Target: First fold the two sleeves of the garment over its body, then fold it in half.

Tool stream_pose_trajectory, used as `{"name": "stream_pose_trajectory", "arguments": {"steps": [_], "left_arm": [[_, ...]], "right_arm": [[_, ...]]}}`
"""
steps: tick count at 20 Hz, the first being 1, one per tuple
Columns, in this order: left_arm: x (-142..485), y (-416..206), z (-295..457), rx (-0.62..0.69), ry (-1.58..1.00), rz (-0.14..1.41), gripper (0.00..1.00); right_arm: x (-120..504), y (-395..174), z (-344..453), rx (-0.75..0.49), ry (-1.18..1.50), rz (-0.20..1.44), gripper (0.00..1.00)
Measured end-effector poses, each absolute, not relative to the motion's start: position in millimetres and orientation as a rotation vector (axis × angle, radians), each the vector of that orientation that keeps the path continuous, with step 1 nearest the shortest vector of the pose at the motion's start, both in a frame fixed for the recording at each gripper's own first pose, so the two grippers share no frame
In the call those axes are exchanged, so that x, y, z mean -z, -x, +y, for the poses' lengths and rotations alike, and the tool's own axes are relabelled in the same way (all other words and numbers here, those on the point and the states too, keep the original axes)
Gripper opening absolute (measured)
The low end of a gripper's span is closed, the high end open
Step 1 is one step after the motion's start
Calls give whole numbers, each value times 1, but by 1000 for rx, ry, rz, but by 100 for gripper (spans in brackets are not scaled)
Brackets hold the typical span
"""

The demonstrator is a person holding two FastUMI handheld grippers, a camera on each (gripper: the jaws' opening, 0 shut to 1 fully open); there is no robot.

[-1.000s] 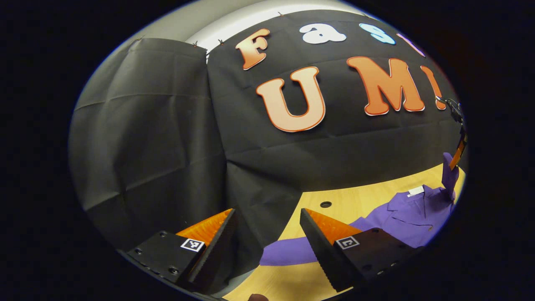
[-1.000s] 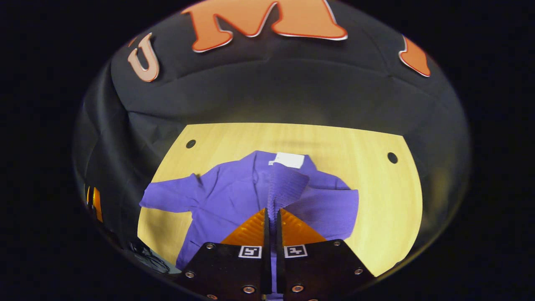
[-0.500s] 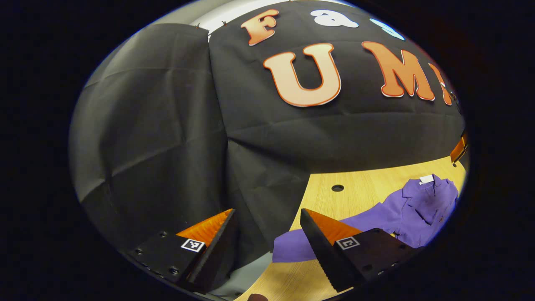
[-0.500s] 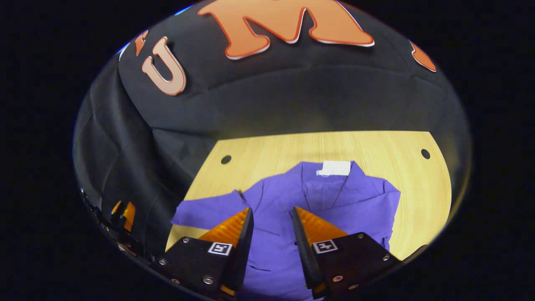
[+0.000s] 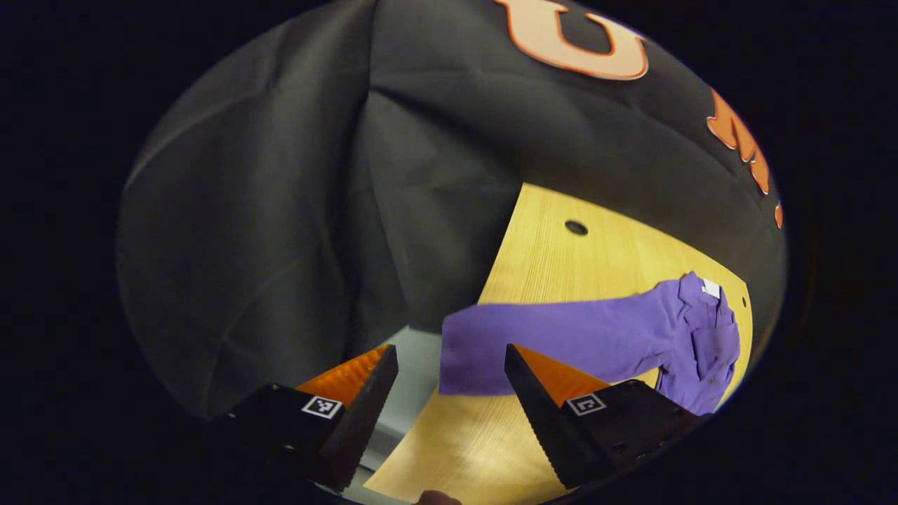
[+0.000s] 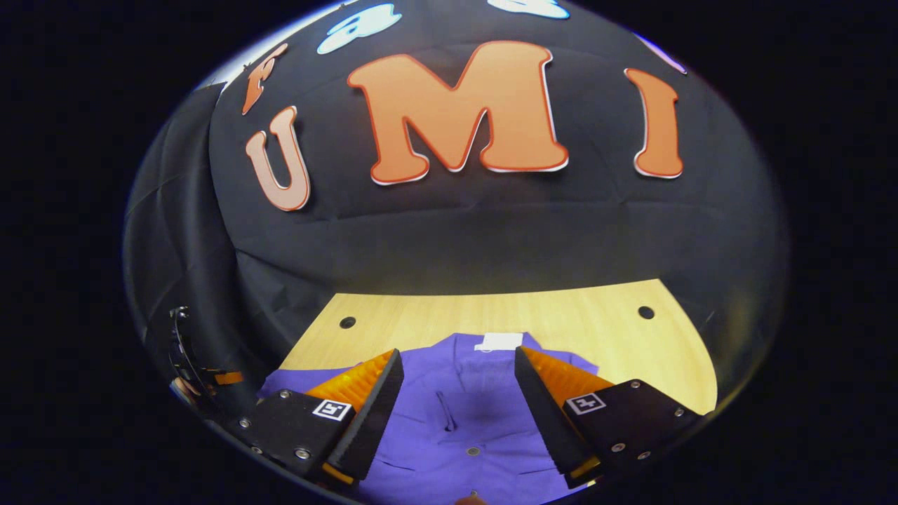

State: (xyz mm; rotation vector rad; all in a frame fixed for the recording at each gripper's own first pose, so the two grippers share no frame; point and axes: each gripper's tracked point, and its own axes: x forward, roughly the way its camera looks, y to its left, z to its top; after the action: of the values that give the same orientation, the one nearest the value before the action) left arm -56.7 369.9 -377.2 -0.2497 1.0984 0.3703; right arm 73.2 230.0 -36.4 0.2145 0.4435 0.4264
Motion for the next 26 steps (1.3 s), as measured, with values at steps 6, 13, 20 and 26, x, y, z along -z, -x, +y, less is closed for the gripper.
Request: {"name": "stream_pose_trajectory", "arguments": {"steps": [6, 13, 20, 26], "left_arm": [[438, 61, 356, -291, 386, 1382, 99], [476, 63, 336, -246, 410, 1537, 97], [479, 61, 344, -306, 309, 1586, 51], [476, 57, 349, -337, 306, 1552, 16]], "right_arm": [[23, -49, 194, -343, -179, 371, 95], [44, -22, 175, -298, -110, 397, 95], [49, -18, 173, -313, -120, 411, 95], [53, -23, 153, -326, -145, 409, 95]]}}
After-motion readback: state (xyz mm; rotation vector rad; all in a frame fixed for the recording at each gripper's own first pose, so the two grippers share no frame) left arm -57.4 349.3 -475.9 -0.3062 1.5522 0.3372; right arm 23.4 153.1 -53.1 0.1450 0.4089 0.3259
